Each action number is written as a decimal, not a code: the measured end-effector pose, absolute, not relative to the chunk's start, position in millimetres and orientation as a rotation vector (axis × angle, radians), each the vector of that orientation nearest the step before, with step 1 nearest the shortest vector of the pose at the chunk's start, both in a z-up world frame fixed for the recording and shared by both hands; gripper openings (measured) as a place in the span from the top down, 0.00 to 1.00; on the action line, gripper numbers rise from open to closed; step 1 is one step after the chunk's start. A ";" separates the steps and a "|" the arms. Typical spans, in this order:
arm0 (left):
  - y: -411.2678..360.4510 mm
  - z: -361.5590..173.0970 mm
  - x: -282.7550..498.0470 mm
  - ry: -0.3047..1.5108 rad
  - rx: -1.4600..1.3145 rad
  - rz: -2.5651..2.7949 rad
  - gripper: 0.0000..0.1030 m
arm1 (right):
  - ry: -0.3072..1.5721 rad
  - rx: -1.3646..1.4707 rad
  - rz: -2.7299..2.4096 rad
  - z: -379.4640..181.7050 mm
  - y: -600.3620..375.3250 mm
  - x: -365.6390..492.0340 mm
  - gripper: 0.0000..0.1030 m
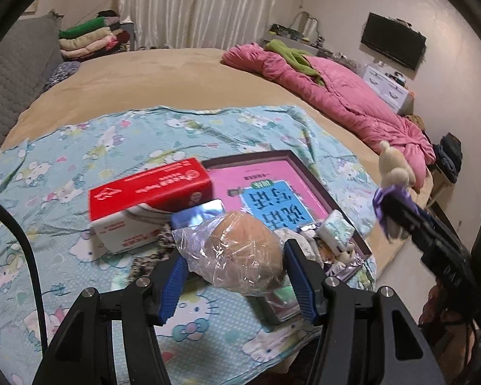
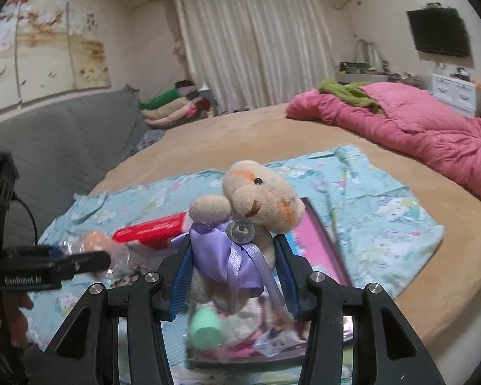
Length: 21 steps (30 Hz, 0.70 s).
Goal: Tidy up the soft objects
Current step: 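Lift and carry the bear and clear bag with both grippers over the tray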
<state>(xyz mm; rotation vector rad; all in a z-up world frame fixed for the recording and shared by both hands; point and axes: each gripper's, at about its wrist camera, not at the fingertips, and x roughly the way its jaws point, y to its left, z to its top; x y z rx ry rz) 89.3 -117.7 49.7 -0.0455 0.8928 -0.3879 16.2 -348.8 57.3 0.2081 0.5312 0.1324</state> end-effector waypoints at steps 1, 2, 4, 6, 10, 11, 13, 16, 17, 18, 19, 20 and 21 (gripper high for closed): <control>-122.1 48.3 89.6 0.896 -0.039 -0.394 0.43 | 0.531 0.214 0.123 57.0 -354.0 16.1 0.52; -126.8 46.5 90.4 0.900 -0.031 -0.400 0.43 | 0.531 0.220 0.112 56.7 -358.7 15.9 0.52; -137.3 42.0 92.6 0.909 -0.016 -0.413 0.43 | 0.533 0.235 0.102 55.8 -365.0 16.1 0.52; -146.8 37.2 96.1 0.920 -0.007 -0.424 0.43 | 0.537 0.241 0.094 53.2 -369.6 16.1 0.52; -165.4 26.3 104.8 0.939 0.014 -0.444 0.43 | 0.550 0.245 0.098 48.2 -370.4 18.8 0.52; -170.2 22.3 107.8 0.946 0.018 -0.447 0.43 | 0.554 0.243 0.099 46.9 -369.5 19.2 0.52; -176.5 16.4 111.5 0.956 0.024 -0.454 0.43 | 0.559 0.240 0.104 44.4 -367.7 20.4 0.52; -183.8 6.0 118.1 0.976 0.033 -0.454 0.43 | 0.566 0.226 0.109 40.9 -365.8 23.0 0.52; -185.4 2.5 120.3 0.982 0.031 -0.456 0.43 | 0.569 0.225 0.111 39.7 -365.4 23.6 0.52; -187.3 -1.5 123.0 0.990 0.032 -0.455 0.43 | 0.573 0.225 0.114 38.2 -365.3 24.6 0.52; -188.9 -4.3 125.4 0.995 0.034 -0.455 0.43 | 0.575 0.223 0.113 37.2 -364.9 25.1 0.52; -190.3 -7.2 127.6 0.999 0.038 -0.455 0.43 | 0.578 0.220 0.113 35.7 -364.9 25.7 0.52; -191.3 -10.6 130.3 1.005 0.041 -0.453 0.43 | 0.583 0.218 0.116 34.1 -365.1 26.8 0.52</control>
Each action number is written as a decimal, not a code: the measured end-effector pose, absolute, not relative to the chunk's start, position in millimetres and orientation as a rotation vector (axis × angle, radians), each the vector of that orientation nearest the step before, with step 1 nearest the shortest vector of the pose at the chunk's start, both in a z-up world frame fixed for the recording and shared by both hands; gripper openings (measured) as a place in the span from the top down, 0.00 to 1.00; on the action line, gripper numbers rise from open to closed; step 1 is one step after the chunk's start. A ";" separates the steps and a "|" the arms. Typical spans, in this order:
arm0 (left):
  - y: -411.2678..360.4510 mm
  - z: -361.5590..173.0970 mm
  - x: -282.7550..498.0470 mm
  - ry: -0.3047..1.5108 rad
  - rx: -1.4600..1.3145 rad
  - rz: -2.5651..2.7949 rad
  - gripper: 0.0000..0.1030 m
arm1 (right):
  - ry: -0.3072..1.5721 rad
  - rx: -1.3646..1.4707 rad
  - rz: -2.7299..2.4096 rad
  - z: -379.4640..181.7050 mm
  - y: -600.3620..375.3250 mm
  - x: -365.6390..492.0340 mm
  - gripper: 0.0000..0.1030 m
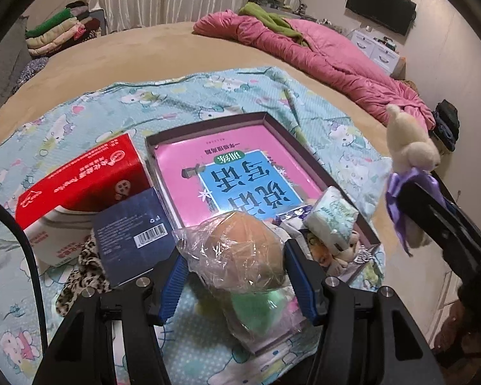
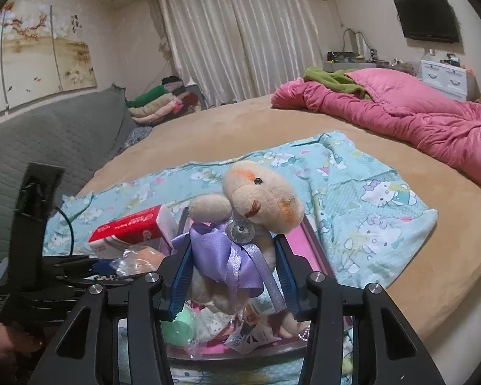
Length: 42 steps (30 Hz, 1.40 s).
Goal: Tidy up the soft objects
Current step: 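Lift and carry the bear and clear bag with both grippers over the tray, then lower bear into tray and open right gripper while left gripper lowers clear bag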
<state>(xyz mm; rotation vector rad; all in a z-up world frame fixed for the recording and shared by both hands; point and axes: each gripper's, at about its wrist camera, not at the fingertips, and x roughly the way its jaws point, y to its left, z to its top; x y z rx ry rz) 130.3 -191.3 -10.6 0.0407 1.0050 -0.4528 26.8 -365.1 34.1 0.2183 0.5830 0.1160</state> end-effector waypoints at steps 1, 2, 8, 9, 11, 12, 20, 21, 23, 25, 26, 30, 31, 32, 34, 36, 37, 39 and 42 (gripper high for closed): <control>-191.9 -12.7 132.3 1.009 0.039 -0.453 0.43 | 0.588 0.214 0.115 32.2 -364.7 27.7 0.52; -192.7 -14.9 134.6 1.014 0.034 -0.455 0.43 | 0.593 0.210 0.116 30.6 -364.6 28.5 0.52; -198.6 -27.9 147.1 1.035 0.023 -0.472 0.43 | 0.625 0.186 0.121 19.4 -361.7 34.3 0.52; -199.1 -29.9 149.2 1.039 0.020 -0.474 0.43 | 0.632 0.180 0.124 16.7 -361.7 35.7 0.52; -199.0 -34.5 152.9 1.049 0.014 -0.477 0.43 | 0.644 0.170 0.124 12.9 -360.4 38.1 0.52; -199.4 -36.4 154.1 1.054 0.014 -0.478 0.43 | 0.649 0.166 0.125 10.9 -360.1 39.1 0.52; -196.2 -45.4 156.8 1.066 -0.004 -0.494 0.43 | 0.693 0.103 0.142 -1.8 -348.2 45.7 0.52; -196.3 -45.3 156.8 1.066 -0.003 -0.495 0.43 | 0.698 0.090 0.142 -2.7 -345.8 46.0 0.52; -196.7 -45.3 157.1 1.063 -0.002 -0.500 0.43 | 0.708 0.059 0.134 -4.8 -342.0 45.9 0.52; -196.6 -45.1 157.7 1.062 -0.005 -0.504 0.43 | 0.711 0.031 0.124 -6.5 -340.7 46.3 0.52; -196.5 -45.1 158.4 1.062 -0.007 -0.505 0.43 | 0.711 0.021 0.121 -7.1 -340.1 46.4 0.52; -197.6 -44.9 160.8 1.064 -0.004 -0.508 0.43 | 0.723 -0.029 0.123 -10.6 -335.3 46.6 0.52; -197.9 -45.1 161.7 1.066 -0.004 -0.508 0.43 | 0.728 -0.034 0.131 -11.8 -334.3 46.8 0.52; -198.3 -44.9 162.9 1.066 -0.003 -0.508 0.43 | 0.732 -0.042 0.139 -13.3 -332.1 46.9 0.52; -199.4 -45.0 166.2 1.070 0.001 -0.508 0.43 | 0.742 -0.063 0.153 -16.4 -326.7 46.8 0.52; -201.1 -45.4 168.0 1.074 0.010 -0.510 0.42 | 0.751 -0.083 0.157 -20.2 -322.4 47.4 0.52; -201.9 -45.5 168.6 1.075 0.014 -0.510 0.43 | 0.757 -0.084 0.163 -22.2 -321.5 48.2 0.52; -203.9 -46.1 169.5 1.077 0.021 -0.511 0.42 | 0.773 -0.079 0.175 -27.0 -319.4 50.1 0.52; -206.6 -47.4 170.3 1.084 0.027 -0.515 0.42 | 0.789 -0.097 0.190 -33.1 -314.2 52.1 0.52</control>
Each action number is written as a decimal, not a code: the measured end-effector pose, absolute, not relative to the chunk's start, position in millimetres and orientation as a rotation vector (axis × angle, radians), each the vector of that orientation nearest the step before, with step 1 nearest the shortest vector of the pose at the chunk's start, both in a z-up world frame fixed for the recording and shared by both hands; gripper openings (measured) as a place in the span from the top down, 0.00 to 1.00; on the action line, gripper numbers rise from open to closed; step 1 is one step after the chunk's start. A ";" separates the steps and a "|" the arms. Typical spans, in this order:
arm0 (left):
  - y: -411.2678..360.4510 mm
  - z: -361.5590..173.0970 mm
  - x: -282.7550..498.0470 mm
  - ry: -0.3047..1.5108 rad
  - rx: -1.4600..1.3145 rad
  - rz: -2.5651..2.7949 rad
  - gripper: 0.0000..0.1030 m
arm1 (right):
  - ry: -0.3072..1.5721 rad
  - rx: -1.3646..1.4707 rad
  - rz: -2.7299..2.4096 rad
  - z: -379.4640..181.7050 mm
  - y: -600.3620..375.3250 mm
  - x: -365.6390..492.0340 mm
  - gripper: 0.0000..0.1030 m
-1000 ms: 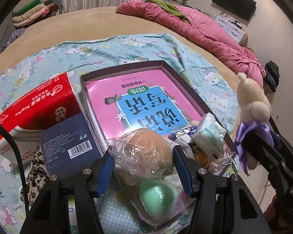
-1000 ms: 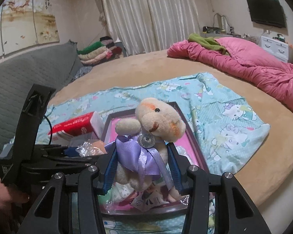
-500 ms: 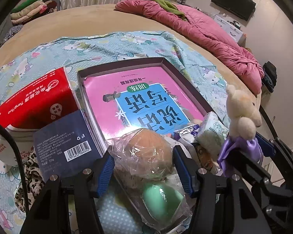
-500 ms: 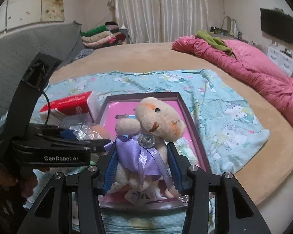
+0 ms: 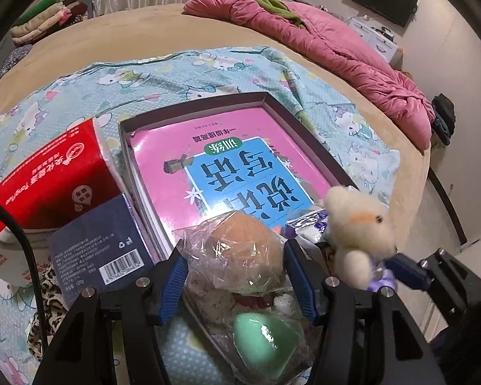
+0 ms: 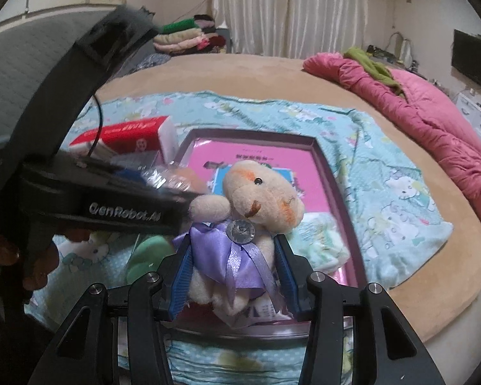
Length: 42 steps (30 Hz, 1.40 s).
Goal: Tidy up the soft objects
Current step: 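Lower bear into tray and open right gripper while left gripper lowers clear bag, then open left gripper releasing the clear bag into the tray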
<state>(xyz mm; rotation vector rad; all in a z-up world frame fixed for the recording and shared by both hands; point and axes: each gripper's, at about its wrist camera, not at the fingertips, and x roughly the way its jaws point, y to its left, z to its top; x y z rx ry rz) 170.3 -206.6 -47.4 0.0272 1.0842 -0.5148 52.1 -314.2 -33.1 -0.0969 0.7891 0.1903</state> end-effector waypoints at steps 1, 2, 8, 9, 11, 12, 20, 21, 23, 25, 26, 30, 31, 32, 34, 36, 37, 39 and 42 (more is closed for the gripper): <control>-207.3 -47.9 170.4 1.085 0.030 -0.515 0.42 | 0.794 -0.099 0.195 -35.3 -313.2 52.9 0.52; -207.9 -48.2 170.3 1.086 0.033 -0.514 0.42 | 0.798 -0.102 0.197 -37.4 -312.6 54.0 0.51; -209.9 -50.5 170.6 1.091 0.035 -0.516 0.42 | 0.815 -0.099 0.200 -45.1 -312.7 57.7 0.50; -209.8 -50.4 170.4 1.092 0.034 -0.517 0.42 | 0.815 -0.098 0.200 -45.4 -312.8 57.9 0.49; -210.2 -50.7 170.2 1.090 0.032 -0.517 0.42 | 0.811 -0.097 0.201 -45.3 -312.9 57.9 0.48; -210.8 -51.0 170.1 1.091 0.032 -0.518 0.42 | 0.811 -0.098 0.201 -45.6 -312.3 58.2 0.48; -211.1 -51.8 170.0 1.094 0.024 -0.521 0.42 | 0.809 -0.097 0.204 -46.2 -312.6 58.2 0.45; -210.9 -52.0 170.0 1.094 0.022 -0.523 0.42 | 0.808 -0.096 0.205 -46.2 -312.7 58.2 0.44; -210.5 -52.0 170.2 1.095 0.019 -0.525 0.42 | 0.803 -0.096 0.207 -45.9 -312.9 57.8 0.41; -209.9 -52.0 170.6 1.095 0.016 -0.527 0.42 | 0.797 -0.096 0.210 -45.4 -312.8 57.2 0.37; -209.9 -51.9 170.7 1.095 0.017 -0.527 0.42 | 0.793 -0.099 0.207 -44.9 -313.0 57.0 0.36; -209.7 -51.9 170.8 1.096 0.017 -0.528 0.42 | 0.778 -0.098 0.198 -41.6 -313.9 53.4 0.30; -209.4 -51.6 170.7 1.096 0.016 -0.529 0.42 | 0.777 -0.099 0.193 -40.9 -314.5 52.7 0.29; -209.3 -51.5 170.5 1.096 0.013 -0.532 0.42 | 0.775 -0.102 0.188 -39.8 -314.8 51.6 0.29; -208.9 -51.5 170.6 1.100 0.011 -0.535 0.42 | 0.772 -0.110 0.173 -37.6 -315.4 48.1 0.28; -208.6 -51.3 170.4 1.102 0.011 -0.540 0.42 | 0.756 -0.115 0.135 -33.6 -318.1 42.3 0.27; -208.3 -51.3 170.5 1.104 0.010 -0.541 0.42 | 0.748 -0.113 0.121 -31.7 -319.9 39.8 0.27; -207.7 -51.2 171.0 1.107 0.005 -0.545 0.42 | 0.724 -0.094 0.085 -26.2 -326.1 36.1 0.26; -206.9 -51.0 169.9 1.111 0.001 -0.551 0.42 | 0.699 -0.025 0.040 -20.3 -340.0 34.6 0.25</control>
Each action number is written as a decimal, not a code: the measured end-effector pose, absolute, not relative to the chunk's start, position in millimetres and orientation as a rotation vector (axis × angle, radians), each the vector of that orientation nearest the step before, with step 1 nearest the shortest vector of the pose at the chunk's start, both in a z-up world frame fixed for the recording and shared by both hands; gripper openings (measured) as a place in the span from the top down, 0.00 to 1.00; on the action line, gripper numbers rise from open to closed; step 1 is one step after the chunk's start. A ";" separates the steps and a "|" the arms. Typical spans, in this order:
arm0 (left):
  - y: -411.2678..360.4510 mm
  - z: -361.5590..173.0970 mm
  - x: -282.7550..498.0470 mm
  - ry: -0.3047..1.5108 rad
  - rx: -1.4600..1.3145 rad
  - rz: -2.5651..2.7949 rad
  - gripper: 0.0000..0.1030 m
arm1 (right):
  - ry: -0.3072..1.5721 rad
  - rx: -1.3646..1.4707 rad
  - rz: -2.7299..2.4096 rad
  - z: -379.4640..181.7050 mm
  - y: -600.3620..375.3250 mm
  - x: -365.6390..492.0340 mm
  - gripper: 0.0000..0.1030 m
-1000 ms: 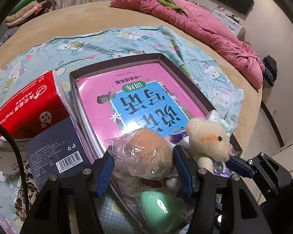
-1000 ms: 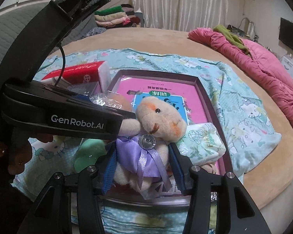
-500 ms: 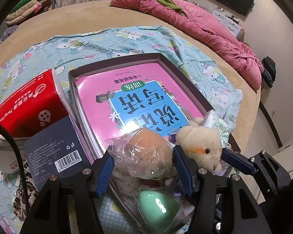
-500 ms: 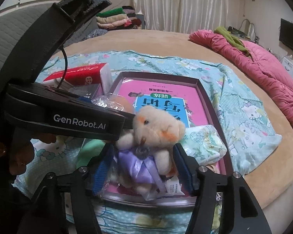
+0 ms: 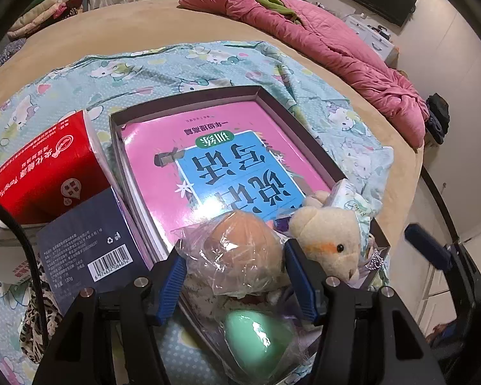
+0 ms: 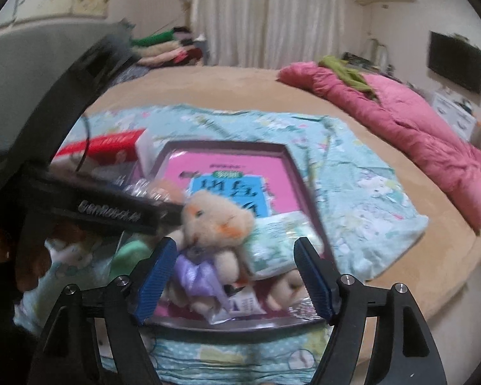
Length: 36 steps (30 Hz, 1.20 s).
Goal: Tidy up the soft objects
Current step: 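Open left gripper releasing the clear bag into the tray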
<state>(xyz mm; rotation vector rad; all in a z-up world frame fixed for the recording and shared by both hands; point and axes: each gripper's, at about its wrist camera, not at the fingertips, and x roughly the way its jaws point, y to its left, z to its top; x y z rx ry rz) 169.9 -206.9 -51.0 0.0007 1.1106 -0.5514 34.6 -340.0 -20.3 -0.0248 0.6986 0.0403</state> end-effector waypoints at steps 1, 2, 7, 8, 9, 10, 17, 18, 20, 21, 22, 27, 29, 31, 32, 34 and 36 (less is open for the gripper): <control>-207.0 -50.8 169.3 1.112 0.001 -0.554 0.42 | 0.695 -0.009 0.029 -19.5 -343.8 34.9 0.25; -206.9 -50.8 168.8 1.114 0.001 -0.558 0.42 | 0.694 0.008 0.014 -19.4 -348.7 35.5 0.25; -205.9 -51.4 162.5 1.123 -0.002 -0.573 0.41 | 0.712 0.075 -0.015 -21.8 -363.5 37.3 0.25; -205.3 -52.2 161.0 1.125 -0.001 -0.575 0.41 | 0.713 0.083 -0.020 -22.1 -365.3 37.7 0.25; -204.4 -53.6 158.7 1.128 0.000 -0.579 0.41 | 0.716 0.091 -0.021 -22.7 -366.7 38.2 0.25; -203.7 -54.6 157.2 1.129 -0.001 -0.580 0.41 | 0.717 0.098 -0.024 -22.9 -368.0 38.3 0.25; -196.0 -60.6 153.3 1.144 -0.008 -0.559 0.40 | 0.704 0.097 -0.026 -20.8 -366.0 37.8 0.25; -194.9 -59.8 152.6 1.141 -0.010 -0.559 0.39 | 0.703 0.096 -0.024 -20.6 -365.5 37.8 0.25; -193.5 -58.1 151.4 1.135 -0.007 -0.555 0.39 | 0.703 0.093 -0.025 -20.5 -365.1 37.6 0.25; -192.7 -56.9 151.1 1.132 -0.007 -0.556 0.39 | 0.701 0.092 -0.024 -20.1 -364.7 37.3 0.25; -192.2 -56.0 150.6 1.130 -0.007 -0.557 0.38 | 0.700 0.091 -0.023 -19.7 -364.2 37.1 0.25; -190.3 -51.4 146.8 1.119 -0.003 -0.556 0.38 | 0.692 0.084 -0.025 -17.2 -362.0 36.3 0.25; -189.6 -49.5 145.0 1.113 0.001 -0.555 0.37 | 0.690 0.081 -0.025 -16.5 -361.2 36.2 0.25; -188.4 -47.0 143.4 1.107 0.003 -0.553 0.36 | 0.686 0.079 -0.027 -15.5 -360.8 35.6 0.25; -188.0 -46.0 142.8 1.105 0.003 -0.554 0.35 | 0.686 0.079 -0.027 -15.2 -360.9 35.8 0.25; -186.3 -43.4 141.6 1.098 0.000 -0.551 0.35 | 0.684 0.077 -0.029 -14.5 -360.4 35.8 0.25; -184.7 -41.1 140.3 1.094 -0.005 -0.551 0.35 | 0.684 0.074 -0.031 -14.0 -360.0 35.4 0.25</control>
